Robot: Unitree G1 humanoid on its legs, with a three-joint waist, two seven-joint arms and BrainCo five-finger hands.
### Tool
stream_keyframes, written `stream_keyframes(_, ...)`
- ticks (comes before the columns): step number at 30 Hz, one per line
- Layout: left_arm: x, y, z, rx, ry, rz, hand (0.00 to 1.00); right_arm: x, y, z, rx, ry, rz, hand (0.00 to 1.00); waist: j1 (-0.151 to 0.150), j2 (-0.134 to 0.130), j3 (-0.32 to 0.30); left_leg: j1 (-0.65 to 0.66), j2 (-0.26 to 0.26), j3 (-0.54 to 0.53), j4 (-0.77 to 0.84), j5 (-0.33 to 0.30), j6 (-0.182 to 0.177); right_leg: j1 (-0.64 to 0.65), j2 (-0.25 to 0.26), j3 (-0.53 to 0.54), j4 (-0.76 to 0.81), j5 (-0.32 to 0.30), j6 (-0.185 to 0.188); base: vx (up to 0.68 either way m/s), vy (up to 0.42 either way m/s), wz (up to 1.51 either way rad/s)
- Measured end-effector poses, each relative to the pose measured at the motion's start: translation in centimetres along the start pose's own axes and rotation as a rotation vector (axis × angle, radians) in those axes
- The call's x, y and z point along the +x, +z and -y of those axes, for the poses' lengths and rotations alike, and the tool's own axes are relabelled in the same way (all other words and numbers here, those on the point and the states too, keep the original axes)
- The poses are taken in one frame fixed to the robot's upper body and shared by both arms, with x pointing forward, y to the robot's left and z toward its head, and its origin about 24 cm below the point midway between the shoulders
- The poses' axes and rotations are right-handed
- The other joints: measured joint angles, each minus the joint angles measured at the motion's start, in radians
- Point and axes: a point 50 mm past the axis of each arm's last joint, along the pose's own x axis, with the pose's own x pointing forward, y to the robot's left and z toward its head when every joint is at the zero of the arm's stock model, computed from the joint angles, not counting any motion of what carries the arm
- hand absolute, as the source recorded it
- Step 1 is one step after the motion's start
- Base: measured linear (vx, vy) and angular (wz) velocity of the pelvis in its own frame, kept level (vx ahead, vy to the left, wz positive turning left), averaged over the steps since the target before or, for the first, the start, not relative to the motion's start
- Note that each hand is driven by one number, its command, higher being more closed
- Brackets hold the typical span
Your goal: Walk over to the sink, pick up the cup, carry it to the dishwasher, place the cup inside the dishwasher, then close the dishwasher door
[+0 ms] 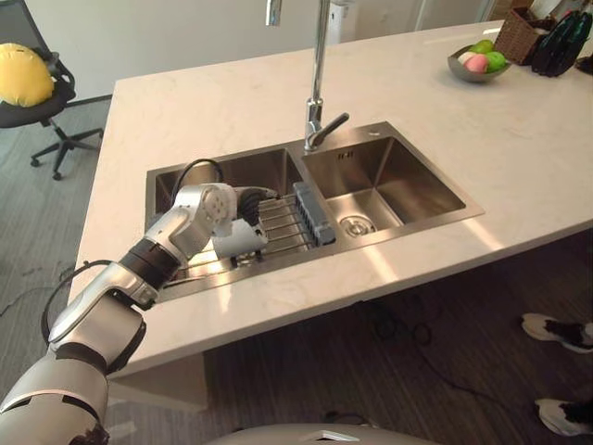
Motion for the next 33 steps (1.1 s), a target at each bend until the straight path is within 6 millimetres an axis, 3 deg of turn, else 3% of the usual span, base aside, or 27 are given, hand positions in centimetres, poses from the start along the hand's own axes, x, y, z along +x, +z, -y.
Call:
stream_keyframes(11,-0.1,-1.7,0.2,-0.181,-0.049,-0.014,0.00,-0.1,0.1,0.2,0.020,-0.003,0.006,0.00,-0.004,0.012,0.006,0.002,0.000,0.000,0.000,0.000,0.000,0.000,0.000,0.001,0.003,0.000,0.000,0.00,0.000,0.00)
stream_keyframes(17,-0.6,-3.9,-1.1,-0.307,0.124,-0.062,0.00,-0.1,0.1,0.3,0.028,-0.003,0.008,0.00,-0.004,0.016,0.008,0.002,0.000,0.008,0.000,0.000,0.000,-0.001,0.000,0.003,0.003,0.000,0.000,0.00,0.000,0.00)
stream_keyframes(27,-1.3,-4.9,-2.3,-0.333,0.263,-0.088,0.00,-0.1,0.1,0.3,0.027,-0.003,0.009,0.00,-0.006,0.016,0.008,0.002,0.001,0.019,0.000,-0.002,-0.003,-0.004,0.001,0.007,0.003,0.000,0.000,0.00,0.000,0.00)
stream_keyframes(33,-1.3,-5.6,-2.0,-0.323,0.252,-0.128,0.00,-0.1,0.1,0.3,0.025,-0.003,0.008,0.00,-0.008,0.016,0.008,0.002,0.001,0.020,0.000,-0.002,-0.003,-0.004,0.001,0.007,0.003,0.000,0.000,0.00,0.000,0.00)
